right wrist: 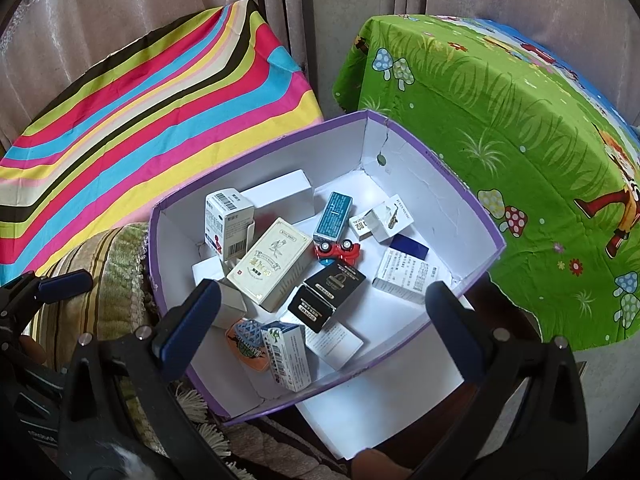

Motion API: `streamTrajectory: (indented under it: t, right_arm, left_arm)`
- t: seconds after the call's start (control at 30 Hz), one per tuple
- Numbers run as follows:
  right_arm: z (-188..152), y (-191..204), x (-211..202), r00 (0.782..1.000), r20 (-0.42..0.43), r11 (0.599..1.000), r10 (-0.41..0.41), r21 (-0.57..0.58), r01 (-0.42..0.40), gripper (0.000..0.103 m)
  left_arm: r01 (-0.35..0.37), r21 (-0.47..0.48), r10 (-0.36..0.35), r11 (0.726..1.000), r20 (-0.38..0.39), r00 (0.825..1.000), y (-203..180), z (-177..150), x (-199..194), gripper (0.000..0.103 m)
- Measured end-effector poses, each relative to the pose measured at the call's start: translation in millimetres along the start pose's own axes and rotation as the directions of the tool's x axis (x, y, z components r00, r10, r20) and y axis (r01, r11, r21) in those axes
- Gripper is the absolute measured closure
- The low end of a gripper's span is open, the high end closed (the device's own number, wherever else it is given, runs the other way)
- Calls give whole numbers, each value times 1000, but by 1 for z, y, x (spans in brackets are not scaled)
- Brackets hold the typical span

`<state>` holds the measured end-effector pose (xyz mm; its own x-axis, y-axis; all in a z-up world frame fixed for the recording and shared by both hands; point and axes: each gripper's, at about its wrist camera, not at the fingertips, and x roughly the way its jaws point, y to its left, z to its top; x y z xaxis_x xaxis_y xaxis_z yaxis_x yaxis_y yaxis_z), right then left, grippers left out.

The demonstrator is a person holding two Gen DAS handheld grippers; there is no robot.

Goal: Organize rigid objects

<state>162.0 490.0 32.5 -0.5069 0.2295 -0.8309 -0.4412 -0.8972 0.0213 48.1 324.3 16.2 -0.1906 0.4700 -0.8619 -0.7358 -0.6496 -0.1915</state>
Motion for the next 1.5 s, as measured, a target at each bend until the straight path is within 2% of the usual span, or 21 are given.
streamTrajectory:
  t: [1.5]
  right_arm:
    - [0,2,1,1000,-4,1000,3,-3,-3,0]
  left_arm:
    - [3,-3,-3,1000,-11,1000,1,-1,3,2]
